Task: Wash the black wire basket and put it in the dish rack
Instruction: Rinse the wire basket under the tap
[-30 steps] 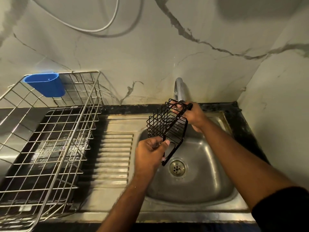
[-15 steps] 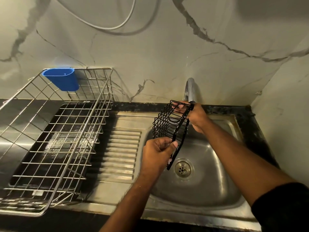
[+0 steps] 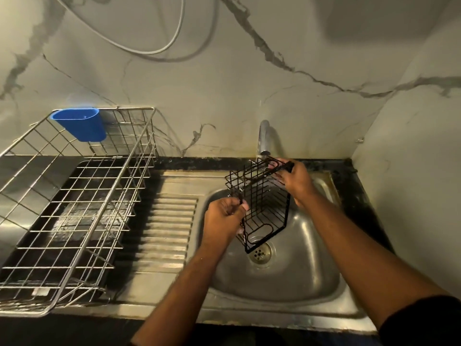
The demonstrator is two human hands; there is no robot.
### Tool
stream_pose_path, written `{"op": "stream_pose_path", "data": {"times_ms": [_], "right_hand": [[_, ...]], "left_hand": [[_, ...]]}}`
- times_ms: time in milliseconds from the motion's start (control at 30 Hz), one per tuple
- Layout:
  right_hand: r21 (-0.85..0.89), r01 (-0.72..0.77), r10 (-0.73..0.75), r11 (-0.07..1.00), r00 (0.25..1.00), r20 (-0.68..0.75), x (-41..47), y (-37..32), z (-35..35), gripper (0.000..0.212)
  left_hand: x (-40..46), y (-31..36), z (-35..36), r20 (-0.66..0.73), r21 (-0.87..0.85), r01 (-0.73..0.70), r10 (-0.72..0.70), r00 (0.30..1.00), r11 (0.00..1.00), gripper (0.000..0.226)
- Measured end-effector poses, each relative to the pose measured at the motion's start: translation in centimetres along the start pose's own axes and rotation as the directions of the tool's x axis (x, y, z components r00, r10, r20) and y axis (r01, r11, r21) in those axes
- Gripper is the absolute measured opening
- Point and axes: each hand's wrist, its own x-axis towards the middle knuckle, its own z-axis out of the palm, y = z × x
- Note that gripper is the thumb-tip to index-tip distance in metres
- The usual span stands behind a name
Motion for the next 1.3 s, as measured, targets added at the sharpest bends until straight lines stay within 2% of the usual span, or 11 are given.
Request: {"op": "stream_pose_path", "data": {"times_ms": [133,267,333,433,500,600,700,933,1000,1133,1300], "right_hand": [[-0.149,0.007,-0.023,0.989,0.995,-0.102,-1.9,-0.3,-2.5,0.035],[-0.315,0.022,-0.089,0.949,0.975,-0.201,-4.5,-1.0,-4.1,0.039],[-0.296,-0.004,-0.079,0.955,0.960,-0.268,-5.4,-0.9,-4.4,0.035],[-0.115,-0.064,0.017,0.991,0.928,-0.372,-6.0,-0.4,-4.5,0.021],[-0.017,-0.058,0.048,0.998,0.930,-0.365,-6.6,-0.4,-4.8,0.016],[0.058,-0.022,0.037,0.998,0.960,-0.278,-7.6,-0.6,-5.3,0.019],[0.049,-0.008,0.017,0.999,0.981,-0.194,-8.5,-0.7,-5.6,0.032],[0.037,-0.006,0.008,0.999,0.998,-0.056,-10.3,-1.0,-4.9,0.038],[0.024,-0.044,0.047,0.999,0.993,-0.109,-10.4,-0.3,-4.2,0.036],[0.095,-0.065,0.080,0.993,0.984,-0.160,-10.9,-0.3,-4.1,0.033],[0.151,-0.064,0.097,0.986,0.971,-0.217,-11.3,0.0,-3.0,0.020]], "left_hand": [[2.6,-0.3,0.9,0.014,0.089,-0.026,0.025,1.000,0.996,0.019],[4.8,-0.9,2.7,0.027,0.062,0.003,-0.005,1.000,0.998,0.015],[5.6,-0.8,3.6,0.019,0.021,0.011,-0.012,1.000,1.000,0.011],[6.7,0.2,5.0,0.071,-0.068,0.009,-0.004,0.997,0.998,0.014],[7.4,1.0,5.7,0.108,-0.083,0.001,0.008,0.994,0.997,0.016],[8.6,1.5,6.3,0.131,-0.064,0.004,0.005,0.991,0.998,0.016],[9.9,1.0,6.5,0.167,-0.024,0.000,0.004,0.986,1.000,0.016],[11.5,1.4,6.8,0.181,-0.044,0.025,-0.017,0.983,0.999,0.018],[12.7,1.4,7.2,0.255,0.016,0.029,-0.032,0.966,0.999,0.020],[13.5,2.4,7.6,0.310,0.178,-0.066,0.008,0.951,0.982,0.022],[14.4,2.2,7.6,0.371,0.202,0.002,-0.078,0.925,0.979,0.022]]}}
